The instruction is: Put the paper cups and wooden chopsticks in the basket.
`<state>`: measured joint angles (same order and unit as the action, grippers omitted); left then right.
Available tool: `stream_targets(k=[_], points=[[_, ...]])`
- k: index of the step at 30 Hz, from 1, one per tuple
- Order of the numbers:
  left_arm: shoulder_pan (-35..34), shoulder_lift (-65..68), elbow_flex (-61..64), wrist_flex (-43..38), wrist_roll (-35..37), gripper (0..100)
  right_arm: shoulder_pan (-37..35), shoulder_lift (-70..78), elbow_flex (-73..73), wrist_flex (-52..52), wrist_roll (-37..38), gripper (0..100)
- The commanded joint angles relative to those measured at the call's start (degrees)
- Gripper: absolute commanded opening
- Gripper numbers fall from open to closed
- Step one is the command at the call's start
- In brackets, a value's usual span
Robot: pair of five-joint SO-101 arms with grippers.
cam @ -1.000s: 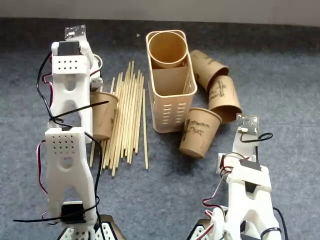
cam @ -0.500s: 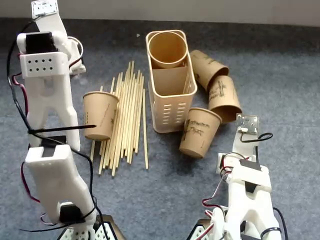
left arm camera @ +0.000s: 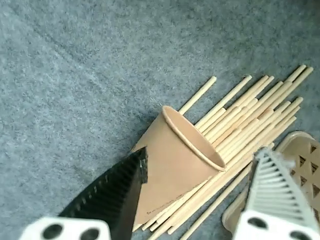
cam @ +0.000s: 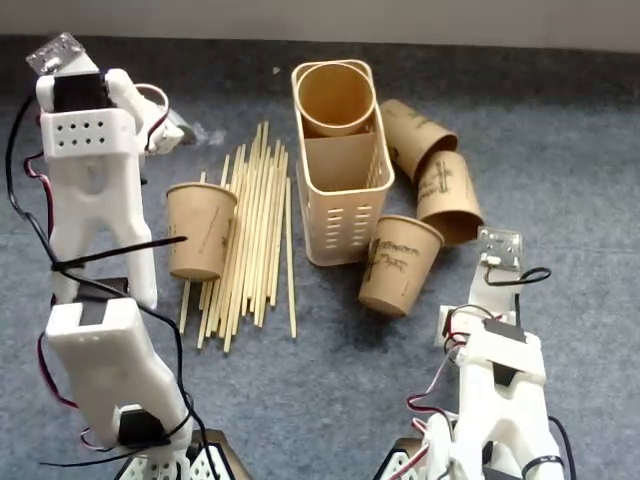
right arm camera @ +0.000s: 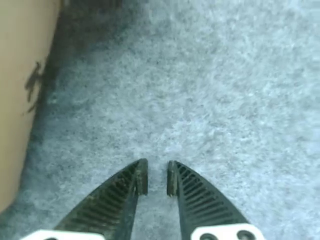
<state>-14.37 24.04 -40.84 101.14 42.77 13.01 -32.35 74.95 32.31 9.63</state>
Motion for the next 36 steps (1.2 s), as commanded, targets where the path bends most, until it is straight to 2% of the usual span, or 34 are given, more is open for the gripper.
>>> stream_targets(k=[1, 4, 7, 10, 12, 14, 16, 18, 20, 25, 31, 36], points=[[-0.48, 1.98, -0.48, 0.09, 0.79, 34, 3.82, 0.31, -3.56, -0.66, -4.13, 8.8], [0.66, 5.67, -0.57, -0.35, 0.88, 34, 3.12, 0.92, -9.89, 6.46, -4.84, 9.1], [1.01, 8.4, -0.57, -0.35, 0.88, 34, 0.57, 0.92, -20.62, 18.15, -5.27, 9.1], [0.92, 9.63, -0.4, -0.26, 0.88, 32, -3.38, 1.01, -32.4, 29.32, -9.76, 9.1], [0.66, 9.89, -0.31, -0.18, 0.88, 24, -6.99, 1.01, -38.9, 34.86, -11.96, 9.1], [0.57, 10.07, -0.22, -0.18, 0.88, 12, -11.12, 1.01, -43.91, 37.67, -12.84, 9.1], [0.57, 9.89, 0.84, -0.18, 0.88, 0, -14.55, 1.1, -44.88, 37.93, -12.84, 9.2], [0.92, 9.8, 2.07, -0.18, 0.79, 3, -15.78, 1.19, -44.7, 35.47, -12.84, 9.4], [0.66, 9.98, 2.51, -0.18, 0.53, 1, -15.78, 3.12, -44.0, 32.31, -12.84, 12.4], [-0.13, 9.54, 2.24, -0.18, -0.97, 1, -15.69, 17.36, -44.26, 25.98, -12.84, 23.1], [-2.15, 5.05, 2.33, -0.18, -2.55, 1, -15.6, 34.86, -54.29, 25.1, -19.43, 23.5], [-4.0, -2.51, 2.59, -0.18, -5.89, 1, -15.52, 39.43, -62.99, 26.07, -20.04, 23.5]])
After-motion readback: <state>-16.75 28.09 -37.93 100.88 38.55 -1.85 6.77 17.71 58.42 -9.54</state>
